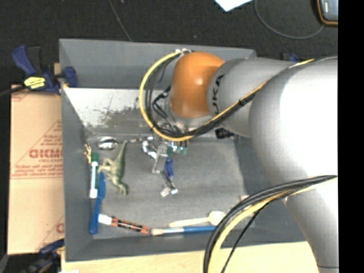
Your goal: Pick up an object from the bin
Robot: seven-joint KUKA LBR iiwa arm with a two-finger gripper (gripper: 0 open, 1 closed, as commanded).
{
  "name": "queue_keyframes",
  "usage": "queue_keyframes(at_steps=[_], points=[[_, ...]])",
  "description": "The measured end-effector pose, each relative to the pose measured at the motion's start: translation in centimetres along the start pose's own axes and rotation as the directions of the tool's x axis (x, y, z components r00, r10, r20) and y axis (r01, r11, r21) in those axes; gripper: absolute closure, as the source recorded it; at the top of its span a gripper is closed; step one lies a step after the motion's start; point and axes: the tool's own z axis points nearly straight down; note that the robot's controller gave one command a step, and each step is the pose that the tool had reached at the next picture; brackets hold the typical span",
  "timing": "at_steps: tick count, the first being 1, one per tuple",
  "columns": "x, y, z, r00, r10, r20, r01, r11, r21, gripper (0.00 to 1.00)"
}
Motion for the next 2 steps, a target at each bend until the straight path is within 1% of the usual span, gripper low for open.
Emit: queue_keyframes(at_steps=[1, 2], points=[[0.5, -0.2, -5.5, 1.000, -0.024, 0.015, 0.024, 1.000, -0.002, 0.00], [-0.7, -4.9, -3.1, 0.976, -0.219, 0.004, 0.219, 0.976, 0.003, 0.00]])
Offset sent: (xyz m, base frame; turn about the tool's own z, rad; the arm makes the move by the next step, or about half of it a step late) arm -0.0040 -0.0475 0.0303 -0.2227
